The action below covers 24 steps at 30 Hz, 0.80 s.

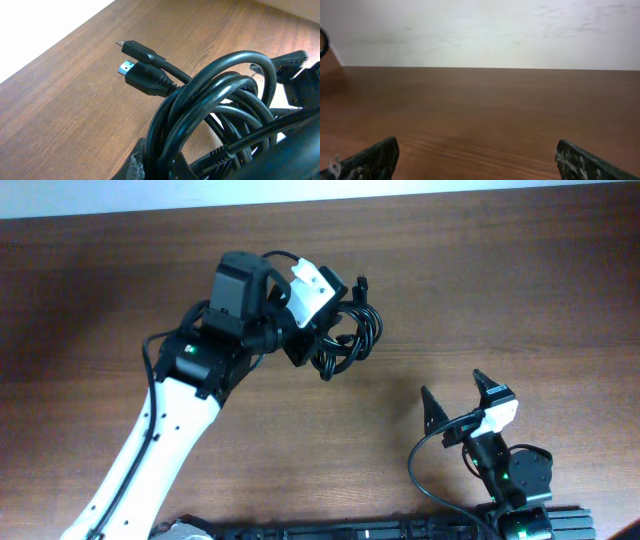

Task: Untangle cables
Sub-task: 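Lift the cable bundle with the left gripper toward the right arm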

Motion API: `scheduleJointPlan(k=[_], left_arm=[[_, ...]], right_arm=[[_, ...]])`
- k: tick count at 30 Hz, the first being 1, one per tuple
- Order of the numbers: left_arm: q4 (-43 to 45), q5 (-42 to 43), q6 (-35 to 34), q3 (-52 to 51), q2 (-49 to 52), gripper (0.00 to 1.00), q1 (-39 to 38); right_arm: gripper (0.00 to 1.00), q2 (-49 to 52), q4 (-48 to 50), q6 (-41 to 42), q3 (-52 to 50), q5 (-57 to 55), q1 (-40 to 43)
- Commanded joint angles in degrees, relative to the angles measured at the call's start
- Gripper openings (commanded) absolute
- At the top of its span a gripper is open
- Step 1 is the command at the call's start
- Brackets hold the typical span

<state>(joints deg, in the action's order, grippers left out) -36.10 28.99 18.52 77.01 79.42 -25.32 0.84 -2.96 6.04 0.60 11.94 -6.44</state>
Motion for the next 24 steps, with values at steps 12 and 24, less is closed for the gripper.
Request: scheduleJointPlan(k=[12,24], left_arm=[[6.8,16.5,-2.4,1.7,-4.2,0.00,0.0],[8.7,19.8,-7.3,1.7,-4.2,0.00,0.0]], right_arm=[[0.99,1.6,-13.0,0.0,16.1,4.8,-0.2],[0.98,21.0,-27.2,-10.5,35.4,17.8,-0.3]])
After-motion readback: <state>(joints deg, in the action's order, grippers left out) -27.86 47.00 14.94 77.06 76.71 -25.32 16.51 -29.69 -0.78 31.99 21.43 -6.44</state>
